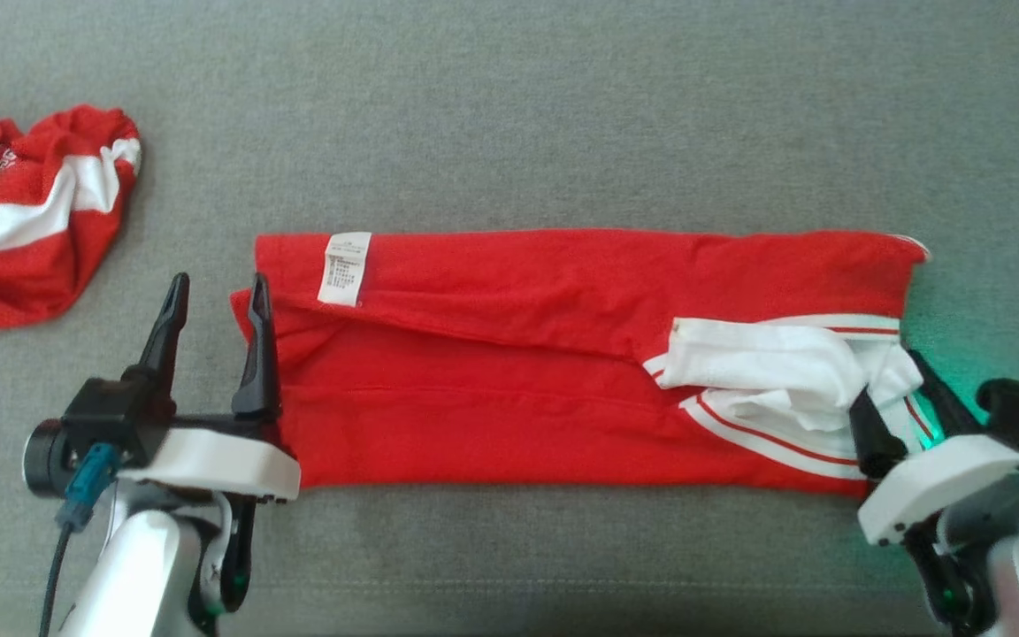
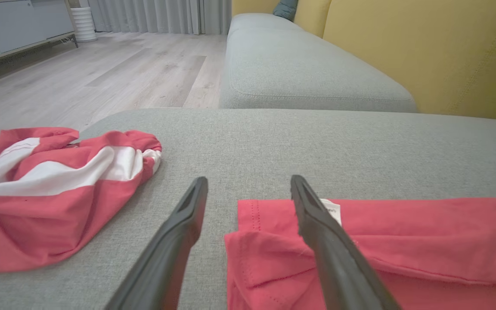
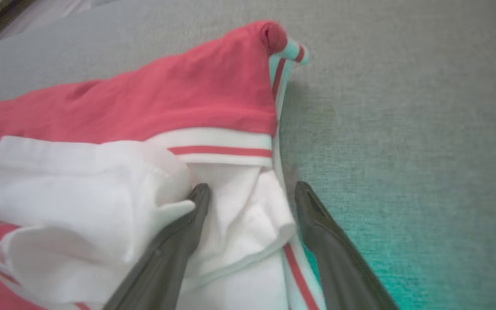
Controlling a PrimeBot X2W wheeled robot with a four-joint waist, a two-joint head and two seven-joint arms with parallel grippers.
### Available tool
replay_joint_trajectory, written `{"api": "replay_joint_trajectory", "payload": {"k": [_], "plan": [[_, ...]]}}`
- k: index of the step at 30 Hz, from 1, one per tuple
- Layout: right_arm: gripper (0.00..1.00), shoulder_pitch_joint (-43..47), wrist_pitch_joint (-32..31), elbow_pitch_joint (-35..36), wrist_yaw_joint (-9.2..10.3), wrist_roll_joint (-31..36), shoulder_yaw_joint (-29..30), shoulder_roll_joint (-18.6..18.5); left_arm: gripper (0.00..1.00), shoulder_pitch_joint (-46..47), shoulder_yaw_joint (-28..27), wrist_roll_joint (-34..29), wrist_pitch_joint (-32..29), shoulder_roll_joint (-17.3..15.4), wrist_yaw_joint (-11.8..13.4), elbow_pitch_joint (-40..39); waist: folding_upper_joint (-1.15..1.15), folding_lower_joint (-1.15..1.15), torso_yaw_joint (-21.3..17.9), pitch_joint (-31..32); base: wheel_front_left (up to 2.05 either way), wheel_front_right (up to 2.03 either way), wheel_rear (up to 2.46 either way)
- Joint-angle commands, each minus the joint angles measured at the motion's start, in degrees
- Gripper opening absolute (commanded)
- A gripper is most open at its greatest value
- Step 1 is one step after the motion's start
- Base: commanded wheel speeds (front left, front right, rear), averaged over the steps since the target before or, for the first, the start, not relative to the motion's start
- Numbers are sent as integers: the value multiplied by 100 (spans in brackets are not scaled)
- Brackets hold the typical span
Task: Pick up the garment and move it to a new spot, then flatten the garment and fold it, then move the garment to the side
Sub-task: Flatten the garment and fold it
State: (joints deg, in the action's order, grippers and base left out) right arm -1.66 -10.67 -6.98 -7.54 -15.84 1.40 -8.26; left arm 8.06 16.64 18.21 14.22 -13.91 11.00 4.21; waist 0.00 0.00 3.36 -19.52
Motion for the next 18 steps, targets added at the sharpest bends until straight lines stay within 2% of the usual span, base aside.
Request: {"api": "replay_joint_trajectory", "payload": {"k": [1, 5, 6, 7, 8, 13, 18], "plan": [[100, -82, -64, 148, 5, -58, -161, -104, 100, 221, -188, -51, 57, -67, -20, -139, 0, 0, 18, -33, 0, 0, 0], [100, -33, -484, 43, 5, -151, -242, -87, 100, 275, -200, -73, 68, -32, -56, -91, 0, 0, 35, -65, 0, 0, 0], [76, -12, -601, 33, 5, -175, -256, -76, 100, 285, -208, -78, 70, -25, -65, -81, 0, 0, 35, -67, 0, 0, 0], [31, 3, -689, 44, 5, -209, -262, -63, 100, 293, -216, -82, 72, -17, -72, -72, 0, 0, 33, -69, 0, 0, 0], [0, 8, -735, 73, 5, -226, -259, -60, 100, 301, -226, -85, 73, -9, -79, -64, 0, 0, 28, -70, 0, 0, 0], [0, -4, -808, 277, 5, -293, -109, -87, 100, 312, -280, -124, 76, 38, -101, -77, 0, 0, -9, -35, 0, 0, 0], [0, -40, -751, 490, 5, -287, 292, -266, 100, 271, -332, -175, 76, 82, -122, -104, 0, 0, -43, 31, 0, 0, 0]]}}
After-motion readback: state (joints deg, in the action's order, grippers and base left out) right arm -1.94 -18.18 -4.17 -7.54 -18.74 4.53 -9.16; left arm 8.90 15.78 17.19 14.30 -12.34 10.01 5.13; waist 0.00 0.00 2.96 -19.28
